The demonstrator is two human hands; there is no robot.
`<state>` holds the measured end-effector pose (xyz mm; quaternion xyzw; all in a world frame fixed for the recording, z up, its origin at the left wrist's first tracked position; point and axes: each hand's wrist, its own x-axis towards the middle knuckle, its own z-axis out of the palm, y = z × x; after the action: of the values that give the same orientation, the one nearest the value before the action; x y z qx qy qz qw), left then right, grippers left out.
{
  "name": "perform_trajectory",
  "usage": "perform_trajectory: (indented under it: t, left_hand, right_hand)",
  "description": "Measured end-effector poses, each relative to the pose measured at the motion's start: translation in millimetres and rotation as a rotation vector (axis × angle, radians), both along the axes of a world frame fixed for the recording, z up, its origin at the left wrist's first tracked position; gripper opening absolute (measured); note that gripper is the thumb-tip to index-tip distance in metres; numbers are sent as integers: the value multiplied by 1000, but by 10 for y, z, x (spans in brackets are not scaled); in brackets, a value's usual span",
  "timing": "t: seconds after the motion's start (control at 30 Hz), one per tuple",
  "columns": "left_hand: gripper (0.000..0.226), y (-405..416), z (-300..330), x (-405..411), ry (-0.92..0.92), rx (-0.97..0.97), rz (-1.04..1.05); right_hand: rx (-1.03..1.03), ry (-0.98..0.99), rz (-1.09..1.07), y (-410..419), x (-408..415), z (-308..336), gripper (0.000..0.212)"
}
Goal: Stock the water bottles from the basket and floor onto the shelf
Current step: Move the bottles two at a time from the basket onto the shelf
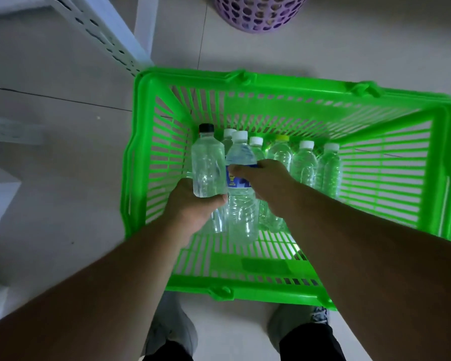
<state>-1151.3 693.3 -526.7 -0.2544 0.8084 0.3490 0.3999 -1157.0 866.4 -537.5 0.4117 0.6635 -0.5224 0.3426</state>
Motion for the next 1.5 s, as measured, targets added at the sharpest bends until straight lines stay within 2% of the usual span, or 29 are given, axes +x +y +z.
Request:
perform_trajectory:
  t: [0.1,0.23,0.37,0.47,0.6,0.7,0.8,0.9,1.07,1.27,1.4,1.5]
  left_hand:
    - [50,-31,234,103,34,36,31]
    - [61,-45,769,200,93,56,12]
    - [46,-12,1579,250,178,145,80]
    - [40,-14,2292,237,213,277,111]
    - [50,-116,3341,221,290,343,106]
    - [51,-259,4169,249,352,329,87]
    - [60,-437,5046,324,426,325,36]
    - [49,-582,5968,449,495,340,-24]
    - [45,-798,7121,745,592,396,-77]
    - [51,-874,7980,962,681,456,-111]
    - [70,-824,8205,974,726,494,-80]
    - [72,-714,8294,947,778,471,-88]
  right_hand:
    - [-16,76,-1,9,103,192,33]
    - [35,193,3,113,126,774,27]
    - [98,326,4,191,110,1621,29]
    - [134,402,31,217,73,2440,24]
    - [207,540,84,194,77,3654,13]
    - [244,639,98,105,166,4589,24]
    - [247,724,76,-17,323,5531,25]
    - [266,787,45,-157,503,6442,22]
    - [312,886,31,-408,868,7732,24]
    - [370,978,-12,-519,1200,8689,23]
    - [404,1021,-23,-449,1296,9010,20]
    - [405,1045,-37,-366,1316,9158,17]
